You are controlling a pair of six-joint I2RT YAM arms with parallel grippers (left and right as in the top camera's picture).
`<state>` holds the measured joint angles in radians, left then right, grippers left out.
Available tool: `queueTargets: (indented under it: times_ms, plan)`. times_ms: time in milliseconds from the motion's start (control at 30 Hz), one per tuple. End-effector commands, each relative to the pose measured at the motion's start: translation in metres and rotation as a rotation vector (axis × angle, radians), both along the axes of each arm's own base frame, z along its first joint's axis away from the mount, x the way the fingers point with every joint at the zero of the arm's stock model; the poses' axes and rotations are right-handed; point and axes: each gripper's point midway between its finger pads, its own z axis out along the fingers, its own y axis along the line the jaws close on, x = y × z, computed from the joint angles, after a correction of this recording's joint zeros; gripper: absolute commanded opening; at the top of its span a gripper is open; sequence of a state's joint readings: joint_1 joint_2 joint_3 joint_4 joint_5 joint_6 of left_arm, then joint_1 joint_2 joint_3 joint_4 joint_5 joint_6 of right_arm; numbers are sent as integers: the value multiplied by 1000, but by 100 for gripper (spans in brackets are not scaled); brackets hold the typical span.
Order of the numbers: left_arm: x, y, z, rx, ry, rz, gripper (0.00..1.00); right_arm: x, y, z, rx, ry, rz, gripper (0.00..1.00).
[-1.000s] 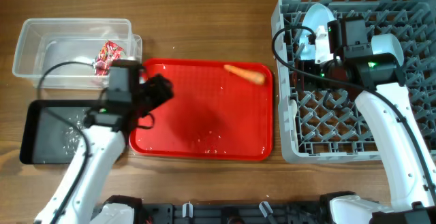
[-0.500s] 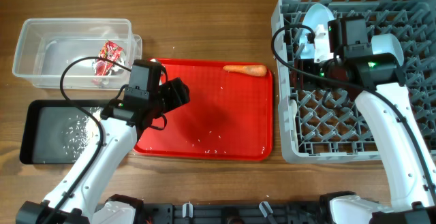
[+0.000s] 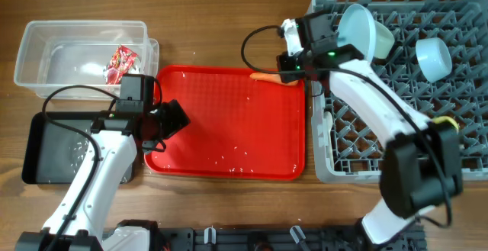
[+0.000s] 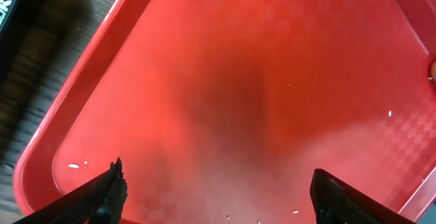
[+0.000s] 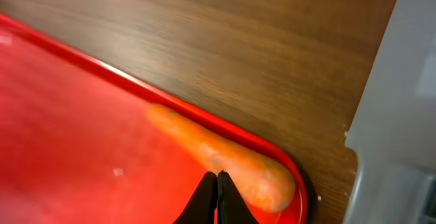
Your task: Sort waste into correct bins and load items into the dishwasher rack
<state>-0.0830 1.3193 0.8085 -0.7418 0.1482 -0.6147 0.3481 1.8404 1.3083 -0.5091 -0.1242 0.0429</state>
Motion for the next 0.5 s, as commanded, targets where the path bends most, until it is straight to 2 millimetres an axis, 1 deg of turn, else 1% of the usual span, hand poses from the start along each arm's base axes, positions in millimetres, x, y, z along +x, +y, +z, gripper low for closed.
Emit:
queueTargets:
  times_ms: [0, 33, 100, 200, 267, 300, 333, 367, 400, 433, 467]
  plan:
    - [0, 1, 0, -3, 3, 10, 88, 6, -15, -45, -82, 60, -104, 4]
    - [0, 1, 0, -3, 3, 10, 88, 7, -21, -54, -110, 70, -140, 5]
    - [0, 0, 0, -6, 4, 9, 89, 6, -23, -61, -123, 85, -144, 4]
    - [0, -2, 0, -17, 4, 6, 89, 4, -24, -64, -131, 94, -146, 4]
    - [0, -2, 0, -18, 5, 5, 89, -8, -27, -69, -142, 150, -142, 5]
    - [0, -2, 0, -17, 5, 6, 89, -32, -20, -75, -107, 257, -96, 6]
    - [0, -2, 0, -17, 4, 6, 89, -71, 7, -71, 23, 400, 94, 6]
    - [1, -1, 0, -17, 1, 6, 89, -104, 31, -57, 168, 481, 294, 12]
    - [2, -2, 1, -17, -4, 6, 90, -112, 33, -49, 191, 508, 306, 15]
    - [3, -2, 1, -18, -7, 6, 89, -111, 29, -38, 171, 478, 293, 16]
    - [3, -2, 1, -18, -7, 6, 89, -104, 25, -26, 148, 431, 259, 17]
